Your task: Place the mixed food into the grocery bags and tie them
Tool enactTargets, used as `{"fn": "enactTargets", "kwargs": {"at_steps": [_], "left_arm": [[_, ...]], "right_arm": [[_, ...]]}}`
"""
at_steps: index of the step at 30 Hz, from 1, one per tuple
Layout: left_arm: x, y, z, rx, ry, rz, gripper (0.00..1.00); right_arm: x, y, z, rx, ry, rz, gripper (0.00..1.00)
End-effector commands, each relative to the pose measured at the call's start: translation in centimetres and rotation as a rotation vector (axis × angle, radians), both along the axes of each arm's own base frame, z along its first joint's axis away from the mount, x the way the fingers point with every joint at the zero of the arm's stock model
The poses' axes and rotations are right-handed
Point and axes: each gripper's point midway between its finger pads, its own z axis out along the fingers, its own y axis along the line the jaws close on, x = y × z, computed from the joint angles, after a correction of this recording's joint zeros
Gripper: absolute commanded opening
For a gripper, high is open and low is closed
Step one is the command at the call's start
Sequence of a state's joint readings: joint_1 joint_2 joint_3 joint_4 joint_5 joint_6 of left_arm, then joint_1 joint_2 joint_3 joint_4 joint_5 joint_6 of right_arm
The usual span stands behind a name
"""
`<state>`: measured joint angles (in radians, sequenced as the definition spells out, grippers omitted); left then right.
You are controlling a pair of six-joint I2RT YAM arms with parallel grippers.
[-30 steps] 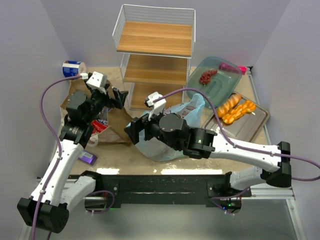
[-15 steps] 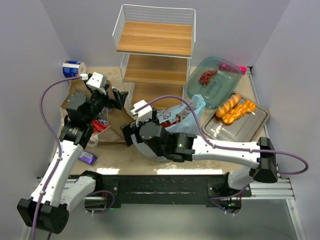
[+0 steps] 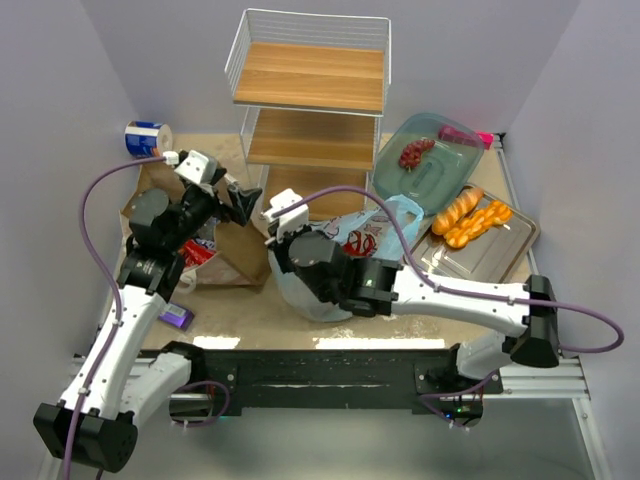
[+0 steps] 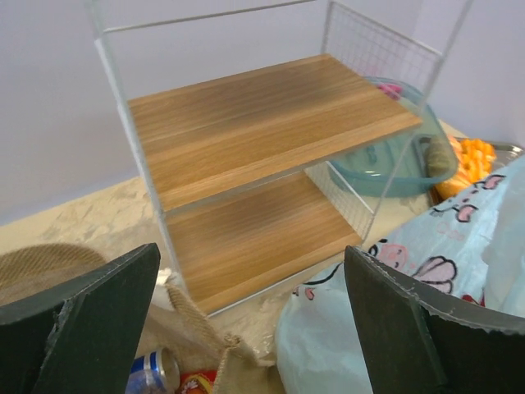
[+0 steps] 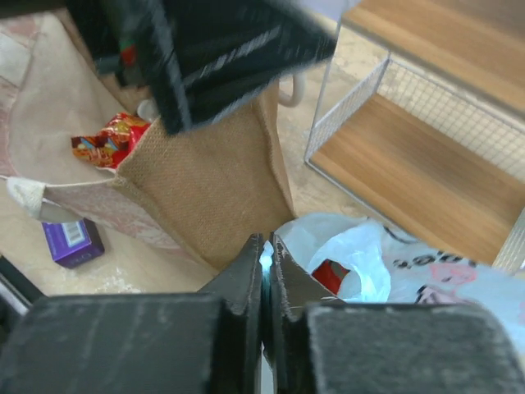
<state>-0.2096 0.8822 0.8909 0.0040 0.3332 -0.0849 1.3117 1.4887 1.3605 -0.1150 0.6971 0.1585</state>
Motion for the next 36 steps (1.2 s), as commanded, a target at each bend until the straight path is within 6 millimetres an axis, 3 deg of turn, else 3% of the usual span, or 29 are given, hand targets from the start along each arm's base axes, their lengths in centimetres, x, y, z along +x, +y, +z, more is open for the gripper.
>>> {"fn": "enactTargets", "kwargs": {"at_steps": [1, 7, 10, 11, 13, 14, 15, 17, 19, 27, 36], "left_arm": [[-3.3, -3.2, 3.0, 0.023, -0.179, -0.258, 1.0], [-8.7, -6.8, 2.8, 0.039, -0.273, -0.625, 1.0], [-10.1, -7.9, 2.4, 0.0, -0.27, -0.762, 1.0], [-10.0, -8.2, 2.1, -0.048, -0.216, -0.787, 1.0], [-10.2, -8.4, 3.0, -0.074, -0.276, -0.811, 1.0], [-10.0, -8.6, 2.2, -0.137, -0.203, -0.827, 1.0], [-10.2, -8.6, 3.4, -0.148, -0.289, -0.831, 1.0], [-9.4, -8.8, 2.8, -0.215, -0.238, -0.834, 1.0], [-9.5, -8.9, 3.4, -0.242, -0.289, -0.842, 1.0], [-9.1, -12.9, 2.4, -0.322, -0.233, -0.95, 1.0], [-6.6, -14.2, 0.7, -0.378, -0.174, -0.902, 0.98]], "right_arm": [[1.7, -2.5, 8.5, 0.146, -0.072, 0.149, 0.0], [2.7, -4.0, 9.2, 0.108, -0.056, 0.354, 0.0], [3.6, -4.8, 9.2, 0.086, -0.041, 0.381, 0.0], [3.0, -4.4, 8.9, 0.083, -0.021, 0.442, 0.0], [3.4, -4.6, 8.7, 0.083, -0.007, 0.468, 0.0], [3.2, -4.3, 8.3, 0.086, 0.016, 0.502, 0.0], [3.2, -4.3, 8.1, 0.087, 0.026, 0.52, 0.0], [3.1, -4.0, 7.7, 0.101, 0.054, 0.564, 0.0], [3.2, -4.0, 7.7, 0.113, 0.066, 0.585, 0.0], [3.4, -3.4, 8.0, 0.138, 0.092, 0.671, 0.03], [2.5, -2.9, 8.6, 0.184, 0.116, 0.756, 0.03]]}}
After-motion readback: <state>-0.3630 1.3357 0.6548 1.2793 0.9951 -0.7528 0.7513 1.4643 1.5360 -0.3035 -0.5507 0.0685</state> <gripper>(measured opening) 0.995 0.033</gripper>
